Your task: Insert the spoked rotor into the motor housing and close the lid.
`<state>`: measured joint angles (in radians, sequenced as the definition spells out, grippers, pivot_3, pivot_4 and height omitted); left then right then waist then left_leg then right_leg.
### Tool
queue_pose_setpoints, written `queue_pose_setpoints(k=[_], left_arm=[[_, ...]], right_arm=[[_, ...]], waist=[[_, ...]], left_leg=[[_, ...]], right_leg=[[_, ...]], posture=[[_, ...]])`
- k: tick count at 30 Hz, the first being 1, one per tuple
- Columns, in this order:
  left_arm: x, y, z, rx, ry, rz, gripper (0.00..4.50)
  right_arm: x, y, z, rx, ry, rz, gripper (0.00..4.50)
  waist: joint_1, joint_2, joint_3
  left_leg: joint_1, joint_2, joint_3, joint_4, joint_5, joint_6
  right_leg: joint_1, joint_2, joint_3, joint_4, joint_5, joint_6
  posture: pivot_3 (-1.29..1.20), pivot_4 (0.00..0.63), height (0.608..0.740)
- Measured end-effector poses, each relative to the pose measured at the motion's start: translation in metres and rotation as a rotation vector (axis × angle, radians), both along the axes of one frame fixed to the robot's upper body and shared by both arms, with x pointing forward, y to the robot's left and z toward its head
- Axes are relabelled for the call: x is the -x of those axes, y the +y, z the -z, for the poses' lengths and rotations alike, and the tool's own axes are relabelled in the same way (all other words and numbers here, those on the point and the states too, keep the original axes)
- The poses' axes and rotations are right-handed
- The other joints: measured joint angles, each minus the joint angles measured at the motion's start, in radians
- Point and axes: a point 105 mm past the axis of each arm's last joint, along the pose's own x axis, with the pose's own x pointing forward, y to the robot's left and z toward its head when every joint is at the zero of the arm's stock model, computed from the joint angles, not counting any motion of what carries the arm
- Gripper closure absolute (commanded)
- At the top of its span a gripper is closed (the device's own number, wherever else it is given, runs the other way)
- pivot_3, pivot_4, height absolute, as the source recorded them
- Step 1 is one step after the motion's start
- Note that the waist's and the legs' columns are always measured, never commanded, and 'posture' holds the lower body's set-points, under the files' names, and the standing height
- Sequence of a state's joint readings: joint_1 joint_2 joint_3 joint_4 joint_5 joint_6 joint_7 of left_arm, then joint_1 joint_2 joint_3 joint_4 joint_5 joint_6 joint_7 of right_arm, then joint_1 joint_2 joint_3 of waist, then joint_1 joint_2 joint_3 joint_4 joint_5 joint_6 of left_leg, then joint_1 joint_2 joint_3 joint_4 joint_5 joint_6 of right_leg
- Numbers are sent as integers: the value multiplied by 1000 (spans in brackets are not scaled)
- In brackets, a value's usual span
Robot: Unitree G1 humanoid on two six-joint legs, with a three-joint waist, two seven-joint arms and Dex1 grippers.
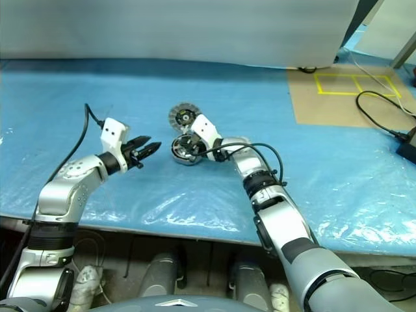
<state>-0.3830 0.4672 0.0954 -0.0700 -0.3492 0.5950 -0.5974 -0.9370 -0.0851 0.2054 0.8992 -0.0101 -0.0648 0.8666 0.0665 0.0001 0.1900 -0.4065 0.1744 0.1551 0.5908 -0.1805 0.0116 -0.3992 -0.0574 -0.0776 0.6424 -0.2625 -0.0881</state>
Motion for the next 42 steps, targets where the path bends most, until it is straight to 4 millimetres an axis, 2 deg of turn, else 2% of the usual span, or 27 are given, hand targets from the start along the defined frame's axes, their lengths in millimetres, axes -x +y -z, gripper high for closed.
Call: queue_pose_setpoints(k=[12,19,22,26,29,31,33,36,42], left_arm=[[-3,-8,-2,-3,-1,30,2295],[-3,-16,1,4,7,50,2295],[-2,-16,1,3,8,53,2295],[-2,-17,1,2,9,54,2295],[-2,-18,1,0,9,59,2295],[-3,-19,2,-1,11,64,2295],[-3,-20,1,-1,10,66,2295],[-5,-22,-2,0,3,77,2295],[-5,-24,-4,4,-4,83,2295]], right_arm=[[-1,2,7,86,-103,23,4449],[-7,6,11,138,-127,86,4449],[-8,3,11,120,-101,94,4449],[1,-5,7,-18,52,44,4449],[14,-10,-17,-149,155,-61,4449],[17,-19,-40,-163,124,-107,4449],[19,-27,-54,-134,78,-137,4449],[24,-35,-56,-15,0,-204,3893],[41,-45,-22,323,-132,-432,1965]], waist=[[1,0,0],[1,1,0],[2,2,1],[5,2,1],[1,2,1],[1,2,1],[1,2,1],[0,2,1],[0,2,1]], left_leg=[[5,1,0,3,-2,2],[22,1,0,2,-4,-2],[27,0,0,2,-4,-2],[22,0,0,1,-4,-2],[3,0,0,3,-1,2],[-5,0,-2,5,0,0],[-7,1,-2,5,0,1],[-7,2,-2,5,-2,4],[-7,1,-2,5,-2,4]], right_leg=[[6,0,0,0,0,0],[21,0,2,0,-1,0],[27,0,2,-1,-1,1],[25,0,2,-5,-1,1],[6,0,2,-2,0,2],[-3,0,0,3,2,5],[-5,1,-1,2,2,5],[-5,2,-2,0,2,5],[-5,1,-1,0,0,1]], posture=[[0,150,740],[0,150,740],[0,150,740],[0,150,740],[0,150,740],[0,150,740],[0,150,740],[0,150,740],[0,150,740]])
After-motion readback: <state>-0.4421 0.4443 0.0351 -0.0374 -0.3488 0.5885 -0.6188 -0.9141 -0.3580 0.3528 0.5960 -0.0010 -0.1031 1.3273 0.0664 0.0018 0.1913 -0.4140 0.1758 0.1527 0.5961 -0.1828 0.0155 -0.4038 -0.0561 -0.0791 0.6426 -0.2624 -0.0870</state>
